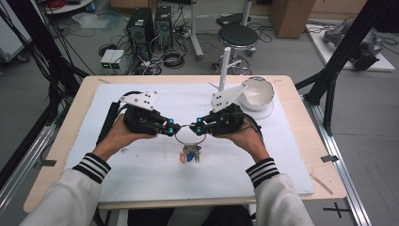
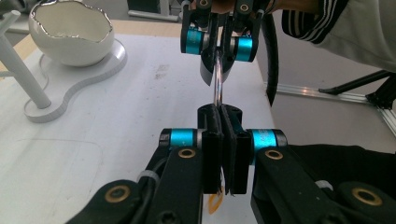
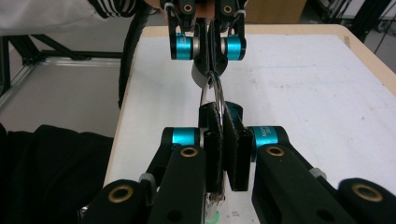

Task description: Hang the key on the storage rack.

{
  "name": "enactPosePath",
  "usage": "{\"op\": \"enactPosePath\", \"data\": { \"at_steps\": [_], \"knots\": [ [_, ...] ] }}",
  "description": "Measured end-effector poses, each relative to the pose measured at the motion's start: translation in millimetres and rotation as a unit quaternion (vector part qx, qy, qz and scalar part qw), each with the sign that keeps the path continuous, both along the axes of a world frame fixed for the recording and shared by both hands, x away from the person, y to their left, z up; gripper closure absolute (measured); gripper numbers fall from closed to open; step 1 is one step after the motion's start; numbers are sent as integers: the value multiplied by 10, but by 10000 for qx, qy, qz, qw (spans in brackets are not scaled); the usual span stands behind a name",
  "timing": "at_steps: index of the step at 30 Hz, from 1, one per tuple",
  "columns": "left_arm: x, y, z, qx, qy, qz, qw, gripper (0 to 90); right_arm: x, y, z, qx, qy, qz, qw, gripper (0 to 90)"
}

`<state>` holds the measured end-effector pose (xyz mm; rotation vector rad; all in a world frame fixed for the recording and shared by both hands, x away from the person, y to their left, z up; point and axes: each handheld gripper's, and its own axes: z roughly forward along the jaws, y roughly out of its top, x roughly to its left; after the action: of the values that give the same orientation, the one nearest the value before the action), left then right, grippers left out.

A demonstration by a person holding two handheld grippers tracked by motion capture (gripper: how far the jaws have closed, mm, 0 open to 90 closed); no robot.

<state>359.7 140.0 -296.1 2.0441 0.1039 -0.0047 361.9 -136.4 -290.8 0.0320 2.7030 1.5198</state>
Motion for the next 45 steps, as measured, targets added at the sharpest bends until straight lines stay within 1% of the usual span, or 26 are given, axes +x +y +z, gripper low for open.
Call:
{"op": "enactPosePath", "data": {
  "at_steps": [2, 3, 5, 6, 7, 11, 12, 13, 14, 15, 17, 18, 20, 23, 24, 25, 26, 29, 32, 35, 37, 38, 41, 42, 43, 45],
  "knots": [
    [-4, 9, -5, -32, -75, 71, 9999, 855, 10, 3, 5, 25, -14, -4, 10000, 880],
    [-8, 15, -16, -73, -122, 164, 9998, 827, 11, 0, 10, 26, -16, -36, 10000, 880],
    [-13, 26, -44, -29, -232, 324, 9992, 705, 18, -18, 18, 34, 25, -77, 10000, 880],
    [-18, 33, -54, 87, -389, 399, 9984, 646, 23, -31, 22, 73, 54, -78, 9999, 880],
    [-27, 35, -72, 114, -503, 473, 9976, 590, 34, -44, 26, 110, 3, -108, 9999, 880],
    [-51, 72, -146, -38, -635, 680, 9956, 341, 68, -117, 39, 171, 53, -324, 9993, 880],
    [-57, 81, -165, -88, -669, 830, 9943, 236, 77, -140, 42, 173, 95, -377, 9991, 879],
    [-65, 92, -181, -65, -709, 1030, 9921, 121, 92, -160, 45, 196, 79, -454, 9987, 880],
    [-69, 118, -200, -71, -724, 1148, 9907, 76, 97, -182, 51, 173, 124, -529, 9984, 879],
    [-69, 145, -209, -69, -744, 1164, 9904, 76, 112, -212, 59, 186, 103, -617, 9979, 879],
    [-74, 213, -237, -175, -740, 1231, 9895, 62, 127, -257, 75, 212, 148, -731, 9970, 880],
    [-79, 245, -251, -263, -718, 1321, 9883, 31, 142, -284, 87, 234, 128, -778, 9966, 879],
    [-86, 336, -263, -437, -671, 1438, 9864, 17, 168, -348, 119, 250, 168, -945, 9951, 879],
    [-102, 479, -291, -600, -628, 1640, 9826, 17, 213, -423, 167, 253, 171, -1144, 9930, 879],
    [-113, 530, -302, -592, -656, 1694, 9816, 17, 237, -447, 184, 277, 169, -1210, 9921, 879],
    [-133, 590, -323, -666, -685, 1763, 9797, 17, 262, -473, 201, 296, 136, -1290, 9911, 879],
    [-148, 630, -334, -675, -688, 1801, 9789, 17, 282, -506, 223, 315, 186, -1388, 9896, 879],
    [-217, 781, -387, -781, -778, 1943, 9747, 17, 344, -578, 259, 404, 232, -1585, 9863, 879],
    [-292, 928, -454, -913, -951, 2097, 9688, 17, 420, -648, 285, 444, 243, -1800, 9824, 879],
    [-353, 1062, -538, -1069, -961, 2232, 9641, 17, 495, -702, 298, 475, 226, -1985, 9787, 879],
    [-391, 1130, -586, -1116, -993, 2331, 9609, 17, 546, -738, 300, 506, 202, -2107, 9760, 879],
    [-407, 1155, -602, -1132, -983, 2367, 9599, 17, 566, -751, 299, 524, 207, -2150, 9750, 879],
    [-462, 1247, -657, -1202, -1029, 2479, 9558, 17, 628, -792, 286, 573, 200, -2253, 9724, 879],
    [-480, 1271, -675, -1244, -1031, 2535, 9537, 17, 645, -805, 280, 567, 219, -2289, 9716, 879],
    [-493, 1298, -691, -1233, -1048, 2552, 9532, 17, 664, -815, 270, 566, 210, -2320, 9708, 879],
    [-525, 1340, -735, -1295, -1044, 2624, 9505, 17, 694, -833, 252, 510, 208, -2393, 9694, 879]
  ]
}}
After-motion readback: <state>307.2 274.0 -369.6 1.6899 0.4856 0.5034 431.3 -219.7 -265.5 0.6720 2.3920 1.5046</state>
